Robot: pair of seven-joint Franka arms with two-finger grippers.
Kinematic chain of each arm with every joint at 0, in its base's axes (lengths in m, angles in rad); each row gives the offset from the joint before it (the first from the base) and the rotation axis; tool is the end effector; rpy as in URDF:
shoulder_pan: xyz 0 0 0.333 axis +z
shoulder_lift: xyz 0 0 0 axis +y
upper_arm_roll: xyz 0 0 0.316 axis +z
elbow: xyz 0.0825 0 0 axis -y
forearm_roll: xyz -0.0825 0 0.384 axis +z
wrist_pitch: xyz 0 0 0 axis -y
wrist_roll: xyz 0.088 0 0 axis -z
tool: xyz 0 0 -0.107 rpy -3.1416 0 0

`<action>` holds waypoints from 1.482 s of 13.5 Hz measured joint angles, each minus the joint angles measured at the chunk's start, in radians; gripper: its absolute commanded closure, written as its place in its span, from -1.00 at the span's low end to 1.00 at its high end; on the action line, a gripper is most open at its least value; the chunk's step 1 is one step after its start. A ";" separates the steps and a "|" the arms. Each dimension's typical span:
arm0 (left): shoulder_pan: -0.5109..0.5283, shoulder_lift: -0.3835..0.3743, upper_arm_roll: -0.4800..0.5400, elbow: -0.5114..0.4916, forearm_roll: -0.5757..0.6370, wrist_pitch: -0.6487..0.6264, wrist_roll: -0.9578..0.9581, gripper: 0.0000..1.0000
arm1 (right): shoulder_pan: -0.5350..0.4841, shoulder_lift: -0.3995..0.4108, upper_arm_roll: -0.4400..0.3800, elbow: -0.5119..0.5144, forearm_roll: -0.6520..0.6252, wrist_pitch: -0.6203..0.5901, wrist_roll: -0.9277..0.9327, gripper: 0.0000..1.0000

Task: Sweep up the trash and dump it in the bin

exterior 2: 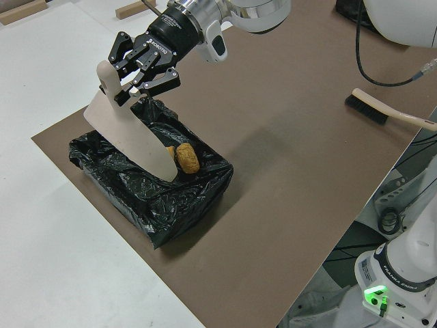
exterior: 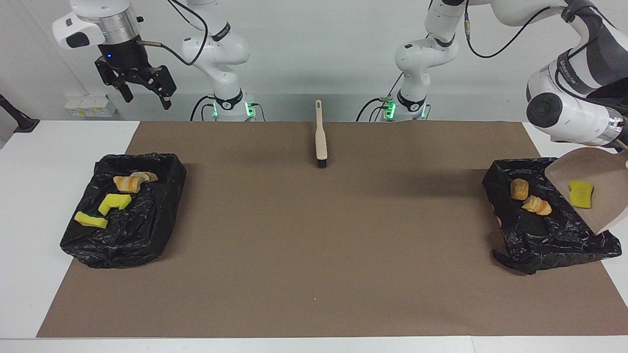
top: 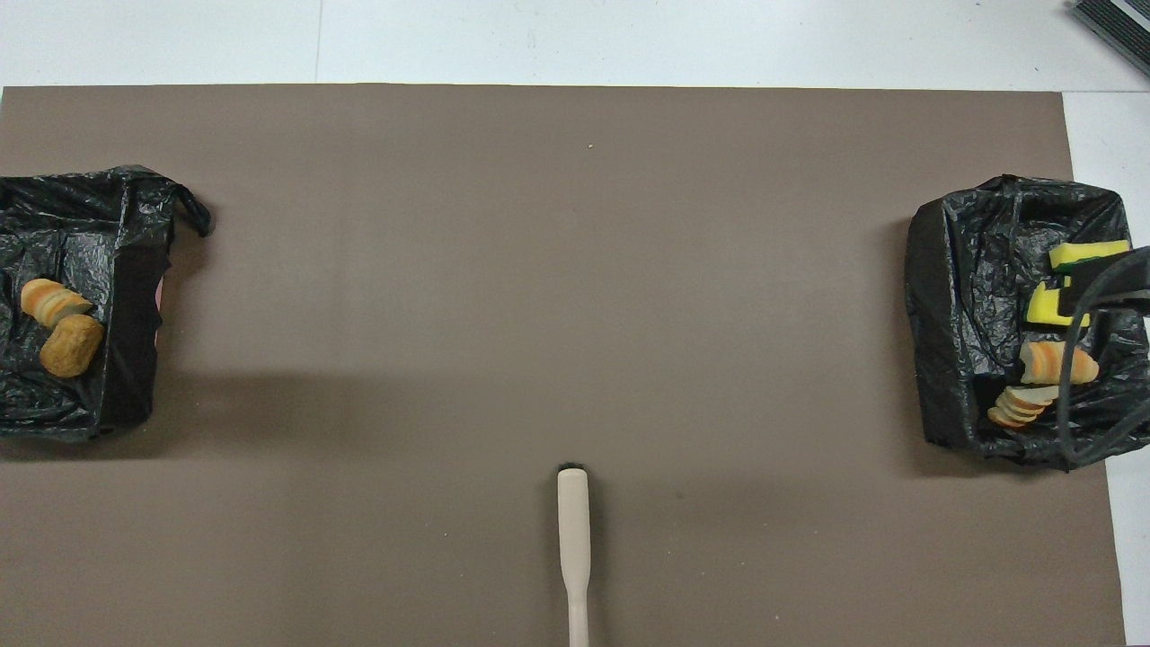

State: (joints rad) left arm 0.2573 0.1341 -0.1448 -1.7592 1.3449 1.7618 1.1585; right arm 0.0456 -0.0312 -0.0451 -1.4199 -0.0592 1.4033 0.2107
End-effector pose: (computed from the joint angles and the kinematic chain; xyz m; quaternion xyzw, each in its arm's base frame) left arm 0.5948 0.1586 0.5382 -0.6026 0.5295 0.3932 0.4493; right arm 0.5248 -0.0073 0.6966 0.9935 -0.1100 0.0102 0.0275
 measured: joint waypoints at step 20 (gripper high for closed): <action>-0.080 0.054 0.015 0.093 -0.260 -0.280 0.160 1.00 | 0.012 0.000 -0.001 0.000 0.035 0.000 -0.068 -1.00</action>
State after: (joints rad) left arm 0.1769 0.1879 -0.1302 -1.6663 1.0853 1.4815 1.3189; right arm 0.0580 -0.0312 -0.0456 -1.4200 -0.0237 1.4032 0.1422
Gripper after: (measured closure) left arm 0.687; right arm 0.000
